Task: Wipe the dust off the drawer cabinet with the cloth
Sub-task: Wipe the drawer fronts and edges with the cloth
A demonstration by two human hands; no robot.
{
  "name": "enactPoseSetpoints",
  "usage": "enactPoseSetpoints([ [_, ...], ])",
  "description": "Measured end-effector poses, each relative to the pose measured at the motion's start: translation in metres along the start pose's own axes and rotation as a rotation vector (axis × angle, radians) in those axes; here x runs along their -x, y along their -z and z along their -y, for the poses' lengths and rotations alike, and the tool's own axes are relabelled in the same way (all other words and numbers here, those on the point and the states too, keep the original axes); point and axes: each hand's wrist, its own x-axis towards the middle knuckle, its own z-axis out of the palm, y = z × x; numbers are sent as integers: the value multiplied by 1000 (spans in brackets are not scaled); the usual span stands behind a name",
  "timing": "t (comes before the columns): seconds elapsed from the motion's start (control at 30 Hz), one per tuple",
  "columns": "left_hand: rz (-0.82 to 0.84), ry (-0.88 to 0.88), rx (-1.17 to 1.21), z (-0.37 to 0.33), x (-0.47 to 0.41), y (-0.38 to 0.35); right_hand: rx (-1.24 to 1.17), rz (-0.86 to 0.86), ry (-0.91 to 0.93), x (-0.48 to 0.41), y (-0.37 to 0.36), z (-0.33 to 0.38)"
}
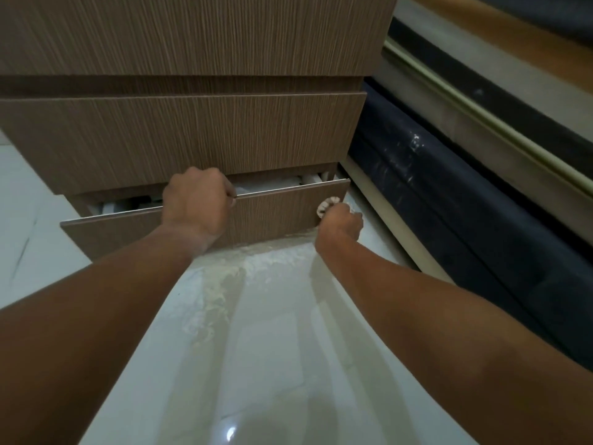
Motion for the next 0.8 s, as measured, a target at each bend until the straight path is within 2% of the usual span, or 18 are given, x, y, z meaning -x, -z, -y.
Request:
enactPoseSetpoints([
  [0.07,6,5,8,0,-1,-1,-89,-14,-54,28,-12,2],
  [0.17,6,6,29,-1,-2,1,-19,166,-92,77,-40,-4],
  [0.3,-11,6,47,-2,1,2,-60,348,-194,133,-75,-33],
  [0.37,-7,11,56,-1,1,4,-137,411,-303,141,-85,-36],
  [0.47,-1,21,62,-1,2,7,-240,367,-339,115,-78,-25],
  [0.53,3,7,72,-2,3,7,-189,306,-312,92,-62,-13],
  [0.67,-33,-4,59,-2,4,3,-245,196,-235,34,-40,6],
  [0.8,-55,-11,54,-2,4,1,-158,118,-136,25,-21,30],
])
